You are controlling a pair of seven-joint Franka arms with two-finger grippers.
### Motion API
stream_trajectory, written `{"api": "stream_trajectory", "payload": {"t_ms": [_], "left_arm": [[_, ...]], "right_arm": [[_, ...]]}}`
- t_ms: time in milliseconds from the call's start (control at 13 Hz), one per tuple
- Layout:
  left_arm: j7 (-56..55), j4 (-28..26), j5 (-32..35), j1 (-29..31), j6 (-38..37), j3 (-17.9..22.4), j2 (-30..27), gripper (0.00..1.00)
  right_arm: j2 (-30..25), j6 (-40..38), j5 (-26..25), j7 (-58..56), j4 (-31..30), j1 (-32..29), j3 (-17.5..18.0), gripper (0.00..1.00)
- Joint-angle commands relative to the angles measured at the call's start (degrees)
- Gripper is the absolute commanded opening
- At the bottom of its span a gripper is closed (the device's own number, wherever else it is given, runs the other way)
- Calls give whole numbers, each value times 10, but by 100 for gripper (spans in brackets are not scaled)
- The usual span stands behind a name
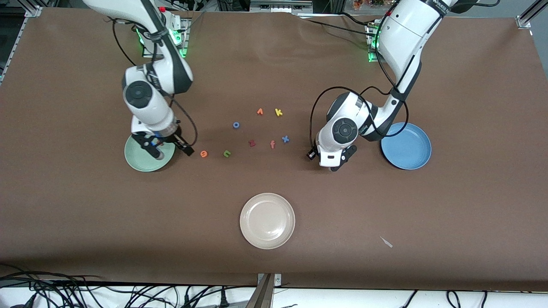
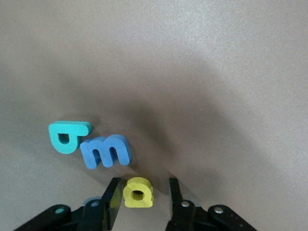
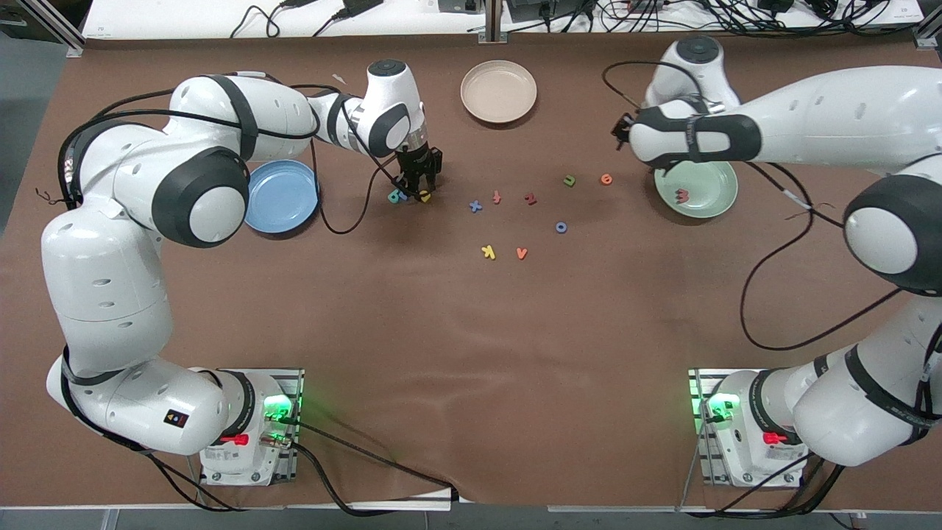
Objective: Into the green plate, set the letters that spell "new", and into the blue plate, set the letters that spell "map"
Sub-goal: 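Grasp the yellow a with the left gripper while the right gripper returns, then carry the yellow a toward the blue plate while the right gripper grasps the green u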
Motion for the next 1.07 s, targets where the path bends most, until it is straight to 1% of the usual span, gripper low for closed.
{"api": "stream_trajectory", "payload": {"t_ms": [0, 153, 230, 384, 460, 614, 691, 767, 844, 921, 998], "left_arm": [[7, -20, -13, -4, -3, 5, -3, 46], [7, -27, -11, -4, -3, 5, -4, 44], [8, -27, -11, -4, -4, 5, -5, 41], [8, -27, -10, -4, -6, 5, -5, 28], [9, -27, -10, -4, -6, 5, -5, 23], [10, -27, -10, -4, -8, 5, -6, 14], [10, -27, -10, -4, -8, 5, -5, 11], [10, -27, -9, -5, -8, 5, -5, 5], [11, -27, -9, -4, -8, 5, -5, 1], [11, -27, -9, -4, -8, 5, -5, 0], [11, -25, -8, -5, -8, 5, -5, 0]], "right_arm": [[85, -12, 9, 136, 106, -1, 42, 100], [115, -11, 8, 209, 128, -1, 63, 100], [124, -7, 8, 213, 128, 0, 67, 100], [140, 12, 9, 224, 128, 1, 77, 98], [146, 30, 14, 232, 127, 0, 80, 94], [152, 35, 32, 239, 127, 0, 89, 94], [153, 35, 33, 239, 127, 1, 92, 86], [156, 35, 32, 239, 127, 1, 93, 78], [157, 35, 32, 239, 127, 1, 93, 67], [157, 35, 32, 236, 127, 1, 93, 56], [158, 35, 32, 236, 127, 1, 93, 52]]}}
